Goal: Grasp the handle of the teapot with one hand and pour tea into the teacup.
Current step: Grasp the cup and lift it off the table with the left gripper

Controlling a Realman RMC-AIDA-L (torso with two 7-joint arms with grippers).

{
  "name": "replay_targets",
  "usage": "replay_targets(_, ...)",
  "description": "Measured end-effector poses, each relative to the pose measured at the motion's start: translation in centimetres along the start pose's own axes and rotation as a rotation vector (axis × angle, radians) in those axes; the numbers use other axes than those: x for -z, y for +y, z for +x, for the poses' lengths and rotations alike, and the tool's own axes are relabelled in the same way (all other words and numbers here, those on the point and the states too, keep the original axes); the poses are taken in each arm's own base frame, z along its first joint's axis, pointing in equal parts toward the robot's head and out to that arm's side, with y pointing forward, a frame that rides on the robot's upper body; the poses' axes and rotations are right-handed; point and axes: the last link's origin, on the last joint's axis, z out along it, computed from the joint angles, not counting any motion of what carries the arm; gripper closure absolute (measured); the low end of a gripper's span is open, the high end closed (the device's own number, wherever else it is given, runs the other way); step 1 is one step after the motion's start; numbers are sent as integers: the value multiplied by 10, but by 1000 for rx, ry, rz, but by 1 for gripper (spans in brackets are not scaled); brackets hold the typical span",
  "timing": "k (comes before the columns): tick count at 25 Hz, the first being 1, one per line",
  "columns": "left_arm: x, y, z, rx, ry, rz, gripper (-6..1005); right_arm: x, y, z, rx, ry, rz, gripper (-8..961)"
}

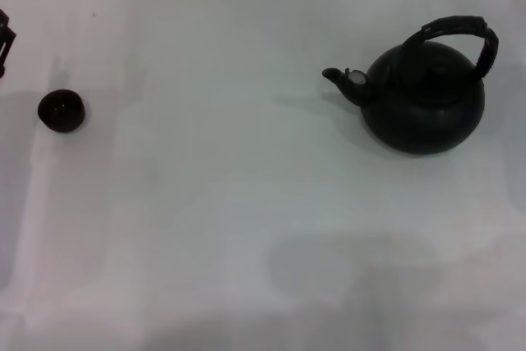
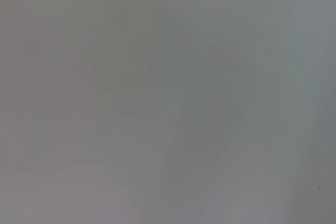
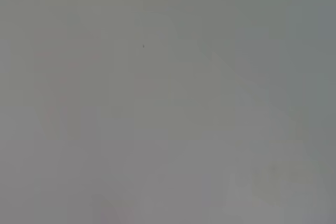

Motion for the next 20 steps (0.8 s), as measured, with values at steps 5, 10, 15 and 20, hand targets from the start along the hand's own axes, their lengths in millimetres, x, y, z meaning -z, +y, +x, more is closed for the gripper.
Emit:
replay_targets(5,0,1,0,-1,-1,-4,139,0,0,0,0,0,0,133)
replay_targets(10,0,2,-1,-2,-2,-7,138,0,0,0,0,0,0,133)
replay_targets(15,0,3,-1,-3,-5,-13,138,0,0,0,0,0,0,133)
replay_targets(20,5,6,-6,-16,-27,-43,139,-2,0,-1,2,3,1,132)
